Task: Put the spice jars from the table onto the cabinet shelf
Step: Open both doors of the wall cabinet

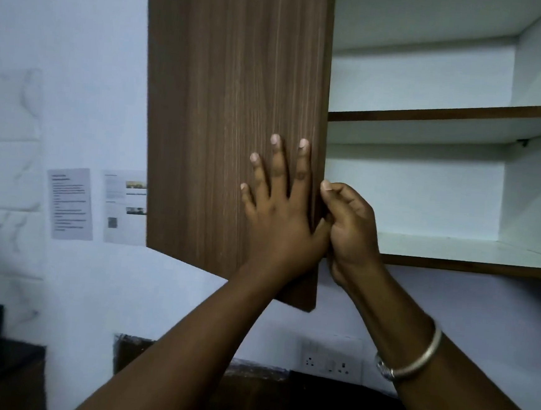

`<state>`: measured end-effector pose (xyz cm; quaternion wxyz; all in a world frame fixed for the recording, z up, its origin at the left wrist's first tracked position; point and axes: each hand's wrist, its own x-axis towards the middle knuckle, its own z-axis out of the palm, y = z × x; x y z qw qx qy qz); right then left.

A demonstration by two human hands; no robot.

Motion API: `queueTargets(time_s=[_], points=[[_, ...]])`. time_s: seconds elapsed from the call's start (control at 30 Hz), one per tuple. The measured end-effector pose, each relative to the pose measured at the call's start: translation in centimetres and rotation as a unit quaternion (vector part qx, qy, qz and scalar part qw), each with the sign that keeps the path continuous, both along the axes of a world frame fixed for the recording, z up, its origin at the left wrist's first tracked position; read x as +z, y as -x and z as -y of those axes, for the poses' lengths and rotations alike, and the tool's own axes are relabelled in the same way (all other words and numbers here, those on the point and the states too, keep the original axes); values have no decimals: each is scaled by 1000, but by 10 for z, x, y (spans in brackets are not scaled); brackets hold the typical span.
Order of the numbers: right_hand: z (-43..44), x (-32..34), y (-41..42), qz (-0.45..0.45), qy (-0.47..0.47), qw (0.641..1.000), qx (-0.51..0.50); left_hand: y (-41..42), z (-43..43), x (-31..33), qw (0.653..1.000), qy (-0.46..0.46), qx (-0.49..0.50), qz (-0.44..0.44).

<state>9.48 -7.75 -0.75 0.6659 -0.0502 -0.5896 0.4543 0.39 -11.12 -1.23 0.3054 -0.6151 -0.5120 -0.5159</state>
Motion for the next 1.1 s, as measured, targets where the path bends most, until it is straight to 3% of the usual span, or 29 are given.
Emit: queueTargets(time_s=[0.23,0.4,0.67,0.87,1.1], points=[[82,4,84,-3,-176,968,181,78,125,2,985,-22,-172,6],[132,22,161,30,-260,941,214,131,192,4,976,1,-211,49],[211,19,287,86,-275,958,-10,244,285,6,956,-15,-206,208],[236,20,353,129,-263,951,-99,310,307,6,928,3,-228,294],[242,20,388,146,-262,942,-148,349,309,6,918,9,-239,317]])
